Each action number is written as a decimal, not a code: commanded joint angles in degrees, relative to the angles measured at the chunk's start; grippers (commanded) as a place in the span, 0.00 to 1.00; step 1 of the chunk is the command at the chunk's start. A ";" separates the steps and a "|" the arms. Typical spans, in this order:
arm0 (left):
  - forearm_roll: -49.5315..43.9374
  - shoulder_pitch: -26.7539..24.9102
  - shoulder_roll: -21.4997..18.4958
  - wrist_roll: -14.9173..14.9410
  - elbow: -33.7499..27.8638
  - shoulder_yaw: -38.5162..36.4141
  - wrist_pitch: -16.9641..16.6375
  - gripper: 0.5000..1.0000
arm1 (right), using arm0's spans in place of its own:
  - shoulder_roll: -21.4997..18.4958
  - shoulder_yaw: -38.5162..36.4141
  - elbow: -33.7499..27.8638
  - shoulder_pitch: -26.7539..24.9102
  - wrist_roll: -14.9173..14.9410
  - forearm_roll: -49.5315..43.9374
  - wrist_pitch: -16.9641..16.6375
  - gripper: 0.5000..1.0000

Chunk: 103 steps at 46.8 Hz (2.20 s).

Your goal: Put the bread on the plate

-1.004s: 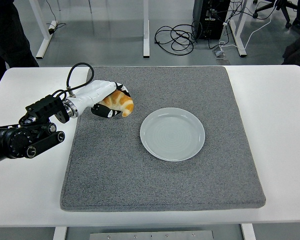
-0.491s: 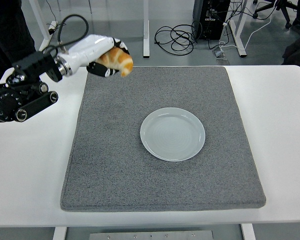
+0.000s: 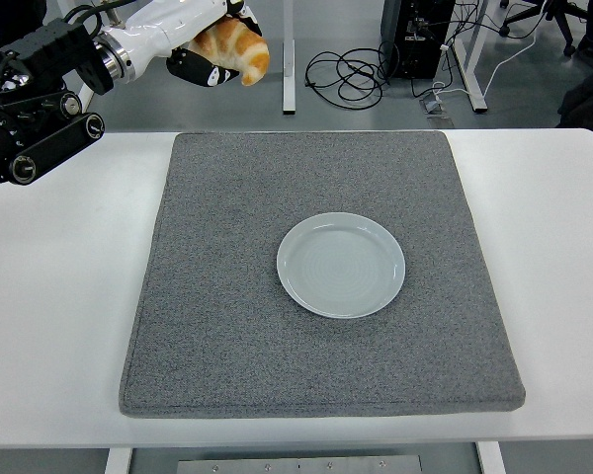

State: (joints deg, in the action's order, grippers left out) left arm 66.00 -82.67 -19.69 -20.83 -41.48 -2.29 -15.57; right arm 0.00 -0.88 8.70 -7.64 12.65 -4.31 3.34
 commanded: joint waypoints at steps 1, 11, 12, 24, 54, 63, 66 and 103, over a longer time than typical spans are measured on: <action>-0.08 0.14 0.18 0.00 0.00 0.00 0.01 0.00 | 0.00 0.00 0.00 0.00 0.00 0.00 0.00 1.00; 0.00 -0.04 0.71 -0.26 0.00 0.00 0.36 0.00 | 0.00 0.00 0.00 0.00 0.00 0.00 0.00 1.00; 0.00 -0.13 0.88 -0.26 0.00 0.00 0.54 0.00 | 0.00 0.00 0.00 0.00 0.00 0.00 0.00 1.00; 0.00 -0.48 7.82 -0.09 0.09 0.00 1.50 0.00 | 0.00 0.00 0.00 0.00 0.00 0.00 0.00 1.00; 0.36 -3.38 19.69 -0.17 -0.70 -5.80 1.77 0.00 | 0.00 0.00 0.00 0.00 0.00 0.00 0.00 1.00; 0.36 -3.12 19.69 -0.79 -0.79 -6.06 1.85 0.00 | 0.00 0.00 0.00 0.00 0.00 0.00 0.00 1.00; 0.36 -2.77 19.69 -1.23 -1.06 -6.24 1.86 0.00 | 0.00 0.00 0.00 0.00 0.00 0.00 0.00 1.00; 2.64 7.34 19.69 -1.40 -1.06 -15.38 0.36 0.00 | 0.00 0.00 0.00 0.00 0.00 0.00 0.00 1.00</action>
State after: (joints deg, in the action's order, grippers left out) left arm 68.10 -75.90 0.00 -22.24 -42.53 -17.55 -14.93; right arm 0.00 -0.88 8.70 -7.64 12.65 -4.31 3.34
